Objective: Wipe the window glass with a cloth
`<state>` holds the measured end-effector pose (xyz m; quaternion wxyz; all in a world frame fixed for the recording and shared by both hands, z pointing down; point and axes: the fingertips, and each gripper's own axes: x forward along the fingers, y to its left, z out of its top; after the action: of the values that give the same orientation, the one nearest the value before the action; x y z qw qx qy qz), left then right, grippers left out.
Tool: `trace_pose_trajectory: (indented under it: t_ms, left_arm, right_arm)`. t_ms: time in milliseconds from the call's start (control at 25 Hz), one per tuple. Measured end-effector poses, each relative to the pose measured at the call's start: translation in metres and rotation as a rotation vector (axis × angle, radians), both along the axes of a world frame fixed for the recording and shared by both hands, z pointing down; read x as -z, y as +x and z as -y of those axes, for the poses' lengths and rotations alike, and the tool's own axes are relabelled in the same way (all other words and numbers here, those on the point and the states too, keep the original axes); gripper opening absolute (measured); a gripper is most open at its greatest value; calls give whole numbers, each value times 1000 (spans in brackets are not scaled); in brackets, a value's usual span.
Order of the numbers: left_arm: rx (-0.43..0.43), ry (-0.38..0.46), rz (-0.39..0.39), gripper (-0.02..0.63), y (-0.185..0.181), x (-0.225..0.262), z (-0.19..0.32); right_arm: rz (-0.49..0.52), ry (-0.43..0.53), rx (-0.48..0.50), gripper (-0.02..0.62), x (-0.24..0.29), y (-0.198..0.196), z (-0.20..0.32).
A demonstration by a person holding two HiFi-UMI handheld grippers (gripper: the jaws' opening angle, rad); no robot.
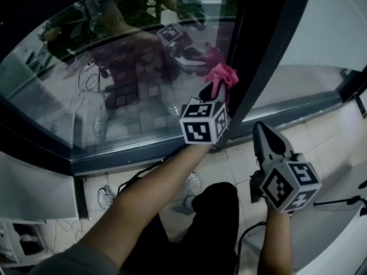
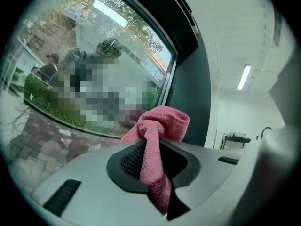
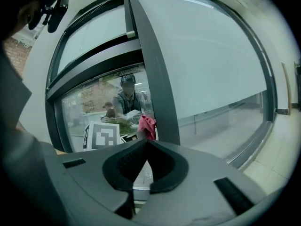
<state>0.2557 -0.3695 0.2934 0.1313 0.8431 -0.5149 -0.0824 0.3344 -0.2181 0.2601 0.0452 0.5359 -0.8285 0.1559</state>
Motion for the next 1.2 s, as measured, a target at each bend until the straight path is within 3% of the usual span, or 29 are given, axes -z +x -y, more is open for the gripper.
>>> trace_pose_trajectory:
  t_ms: [160,760,1200]
  left_arm:
    - [14,-17,15,58,1,-13,2]
    - [101,-25,21,58,-67,-20,-12]
    - [200,-19,46,58,-150,-18,-40]
  right_arm:
    - [3,-14,13,5,-7,-4,0]
    - [-5,-18,61,5,-8,-35,8]
    - [-8,1,161,5,2,-99,7]
